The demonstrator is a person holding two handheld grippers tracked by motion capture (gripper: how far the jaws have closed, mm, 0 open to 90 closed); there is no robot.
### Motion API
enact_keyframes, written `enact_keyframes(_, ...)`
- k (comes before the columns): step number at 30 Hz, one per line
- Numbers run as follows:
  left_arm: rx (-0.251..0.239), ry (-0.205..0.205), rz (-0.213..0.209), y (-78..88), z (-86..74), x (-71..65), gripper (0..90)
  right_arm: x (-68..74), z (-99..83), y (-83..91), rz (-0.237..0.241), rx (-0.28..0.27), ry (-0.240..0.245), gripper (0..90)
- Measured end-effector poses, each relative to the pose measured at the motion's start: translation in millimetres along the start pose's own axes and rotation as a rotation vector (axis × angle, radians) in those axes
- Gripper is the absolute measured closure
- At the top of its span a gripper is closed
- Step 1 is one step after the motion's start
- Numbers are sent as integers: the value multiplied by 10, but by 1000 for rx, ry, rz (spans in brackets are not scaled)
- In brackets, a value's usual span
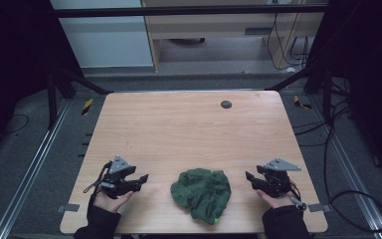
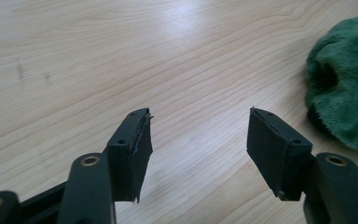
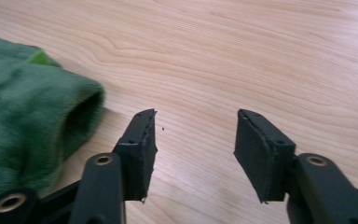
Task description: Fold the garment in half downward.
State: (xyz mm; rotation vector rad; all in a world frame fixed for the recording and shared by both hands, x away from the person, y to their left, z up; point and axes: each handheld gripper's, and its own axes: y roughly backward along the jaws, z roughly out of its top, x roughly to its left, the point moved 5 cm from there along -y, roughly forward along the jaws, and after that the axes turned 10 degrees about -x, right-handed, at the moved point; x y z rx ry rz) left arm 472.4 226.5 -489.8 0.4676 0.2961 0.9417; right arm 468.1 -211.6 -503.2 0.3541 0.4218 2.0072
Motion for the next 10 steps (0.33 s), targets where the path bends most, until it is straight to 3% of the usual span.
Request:
enact_keyframes(6,3,40,58,101,-123,246,345,-130,-51,9,-57,7,-15,362)
enact_keyframes(10,0,61,77,109,-154,326,334,-184,-79,11,-86,17,-22,338)
